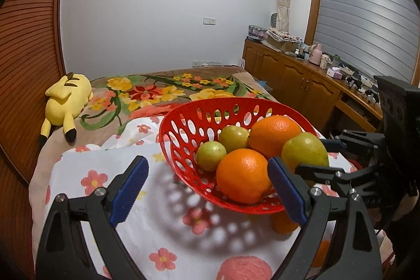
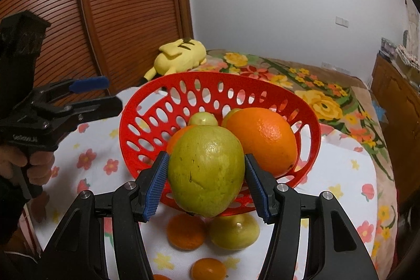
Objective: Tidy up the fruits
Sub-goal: 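Lower the yellow pomelo into the red basket and open the right tool, then move the left tool to a small tangerine and close on it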
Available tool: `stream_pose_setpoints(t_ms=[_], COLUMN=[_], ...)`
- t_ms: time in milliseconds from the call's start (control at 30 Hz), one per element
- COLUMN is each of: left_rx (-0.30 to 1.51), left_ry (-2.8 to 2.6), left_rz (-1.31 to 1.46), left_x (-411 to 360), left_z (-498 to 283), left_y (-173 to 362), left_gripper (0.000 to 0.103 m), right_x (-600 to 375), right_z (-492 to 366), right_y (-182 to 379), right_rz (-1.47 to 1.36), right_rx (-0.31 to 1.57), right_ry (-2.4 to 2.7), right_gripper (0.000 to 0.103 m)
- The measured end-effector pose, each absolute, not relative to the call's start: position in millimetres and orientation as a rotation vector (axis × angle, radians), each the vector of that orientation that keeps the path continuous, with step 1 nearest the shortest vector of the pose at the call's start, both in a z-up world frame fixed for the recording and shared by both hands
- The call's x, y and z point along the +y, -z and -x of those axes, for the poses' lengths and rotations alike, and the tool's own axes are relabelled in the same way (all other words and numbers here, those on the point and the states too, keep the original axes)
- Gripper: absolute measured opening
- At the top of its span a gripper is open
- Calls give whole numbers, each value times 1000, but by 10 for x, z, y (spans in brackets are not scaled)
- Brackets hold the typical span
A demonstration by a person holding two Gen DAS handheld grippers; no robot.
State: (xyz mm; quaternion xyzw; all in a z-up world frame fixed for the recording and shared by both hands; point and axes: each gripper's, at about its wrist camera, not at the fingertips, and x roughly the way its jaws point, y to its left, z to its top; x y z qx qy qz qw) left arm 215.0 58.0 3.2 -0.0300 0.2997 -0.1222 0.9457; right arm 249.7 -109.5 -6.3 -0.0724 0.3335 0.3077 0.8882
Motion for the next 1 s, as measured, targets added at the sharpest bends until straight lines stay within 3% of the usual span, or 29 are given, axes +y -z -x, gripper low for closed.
stream_pose_setpoints(t_ms=[633, 1000], left_rx=[605, 628], left_ry=[275, 312], left_rz=[73, 88], left_x=[367, 80], left_z=[-1583, -1242], left_y=[48, 308], left_gripper=[93, 93], right_x=[-1499, -1803], right_z=[-1853, -1326], right_y=[-200, 151], right_rz=[97, 65], right_rx=[622, 634], right_ry=[-574, -514], right_gripper=[61, 62])
